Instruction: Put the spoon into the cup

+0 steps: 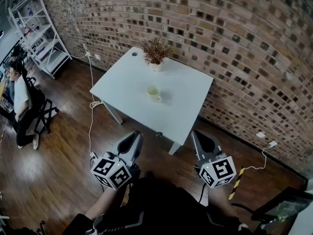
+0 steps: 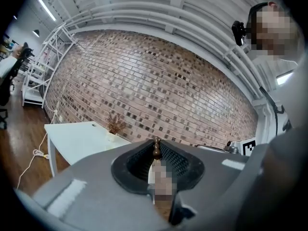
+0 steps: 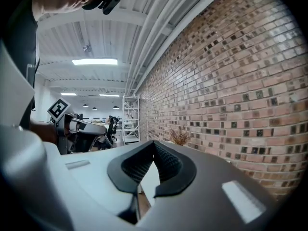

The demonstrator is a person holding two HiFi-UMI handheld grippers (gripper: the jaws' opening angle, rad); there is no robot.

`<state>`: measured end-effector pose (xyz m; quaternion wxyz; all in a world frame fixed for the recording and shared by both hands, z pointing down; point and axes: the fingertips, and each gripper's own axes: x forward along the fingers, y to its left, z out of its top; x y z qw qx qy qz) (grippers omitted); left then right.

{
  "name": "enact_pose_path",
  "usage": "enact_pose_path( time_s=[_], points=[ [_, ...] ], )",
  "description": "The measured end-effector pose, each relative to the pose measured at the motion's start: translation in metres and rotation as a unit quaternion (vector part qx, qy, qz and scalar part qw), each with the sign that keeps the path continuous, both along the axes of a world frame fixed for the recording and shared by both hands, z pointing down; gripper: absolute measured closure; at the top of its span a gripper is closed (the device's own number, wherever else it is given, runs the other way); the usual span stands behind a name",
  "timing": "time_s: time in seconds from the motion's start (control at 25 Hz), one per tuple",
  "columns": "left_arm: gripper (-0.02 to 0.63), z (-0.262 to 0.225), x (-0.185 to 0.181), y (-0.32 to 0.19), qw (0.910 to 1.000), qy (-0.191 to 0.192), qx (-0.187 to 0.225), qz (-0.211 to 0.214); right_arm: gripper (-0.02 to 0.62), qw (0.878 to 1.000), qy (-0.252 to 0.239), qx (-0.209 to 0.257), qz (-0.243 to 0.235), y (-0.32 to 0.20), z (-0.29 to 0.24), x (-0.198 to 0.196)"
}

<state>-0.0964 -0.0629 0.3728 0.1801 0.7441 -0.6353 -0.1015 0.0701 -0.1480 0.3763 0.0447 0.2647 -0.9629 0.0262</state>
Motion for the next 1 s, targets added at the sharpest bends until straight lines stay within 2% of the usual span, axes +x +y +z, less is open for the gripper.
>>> enact_pose_path(
  time_s=[0.2, 0.4, 0.6, 0.76, 1.0],
  points=[
    [0.572, 0.002, -0.043, -0.026, 0.9997, 0.009, 0.008, 0.022, 0.589, 0.999, 0.000, 0.002, 0.037, -0.029, -0.004, -0.034],
    [0.572, 0.012, -0.076, -0.050, 0.9989, 0.012, -0.002, 0.046, 0.589, 0.998, 0.000, -0.003, 0.058, -0.044, 0.000, -0.065],
    [0.572, 0.020, -0.093, -0.083, 0.9984, 0.022, -0.009, 0.052, 0.589, 0.998, 0.011, -0.015, 0.061, -0.070, 0.010, -0.083],
    [0.572, 0.020, -0.106, -0.120, 0.9988, 0.008, -0.005, 0.047, 0.589, 0.998, 0.012, -0.011, 0.056, -0.103, 0.011, -0.098],
    [0.572, 0.015, -0.120, -0.178, 0.9990, 0.007, -0.014, 0.043, 0.589, 0.999, -0.001, -0.013, 0.048, -0.157, 0.006, -0.113]
  ],
)
